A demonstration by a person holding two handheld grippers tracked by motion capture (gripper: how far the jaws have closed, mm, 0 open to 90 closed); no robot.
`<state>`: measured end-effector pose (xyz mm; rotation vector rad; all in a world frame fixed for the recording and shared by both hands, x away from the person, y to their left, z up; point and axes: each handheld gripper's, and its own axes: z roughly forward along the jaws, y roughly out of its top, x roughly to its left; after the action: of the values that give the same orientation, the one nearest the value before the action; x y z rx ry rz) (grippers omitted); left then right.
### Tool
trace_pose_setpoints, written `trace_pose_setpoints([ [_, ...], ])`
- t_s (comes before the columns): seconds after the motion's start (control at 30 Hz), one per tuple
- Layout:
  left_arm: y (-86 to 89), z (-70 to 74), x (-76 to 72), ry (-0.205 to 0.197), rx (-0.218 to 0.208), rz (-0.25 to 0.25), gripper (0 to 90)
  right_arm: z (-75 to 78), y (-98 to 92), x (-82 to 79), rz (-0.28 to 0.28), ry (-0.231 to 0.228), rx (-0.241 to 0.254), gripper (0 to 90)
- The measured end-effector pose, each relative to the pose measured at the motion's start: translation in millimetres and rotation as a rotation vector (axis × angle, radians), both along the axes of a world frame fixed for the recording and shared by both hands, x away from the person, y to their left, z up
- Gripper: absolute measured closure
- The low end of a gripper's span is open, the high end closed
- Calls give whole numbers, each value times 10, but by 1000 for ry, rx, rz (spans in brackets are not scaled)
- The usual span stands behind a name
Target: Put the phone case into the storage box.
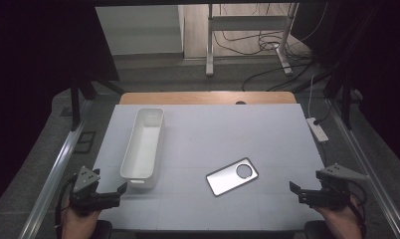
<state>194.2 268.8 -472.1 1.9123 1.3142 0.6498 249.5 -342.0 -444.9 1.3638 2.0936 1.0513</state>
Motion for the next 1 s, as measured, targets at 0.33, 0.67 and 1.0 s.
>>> trace_pose_setpoints([
  [0.33, -1, -6, -1, 5, 1, -14, 2, 6, -4, -5, 8, -7, 11, 0],
  [0.67, 50, 1, -6, 13, -54, -6, 5, 7, 3, -4, 24, -5, 13, 0],
  [1.0, 57, -2, -14, 8, -60, -17, 5, 1, 27, 39, 66, 27, 5, 0],
])
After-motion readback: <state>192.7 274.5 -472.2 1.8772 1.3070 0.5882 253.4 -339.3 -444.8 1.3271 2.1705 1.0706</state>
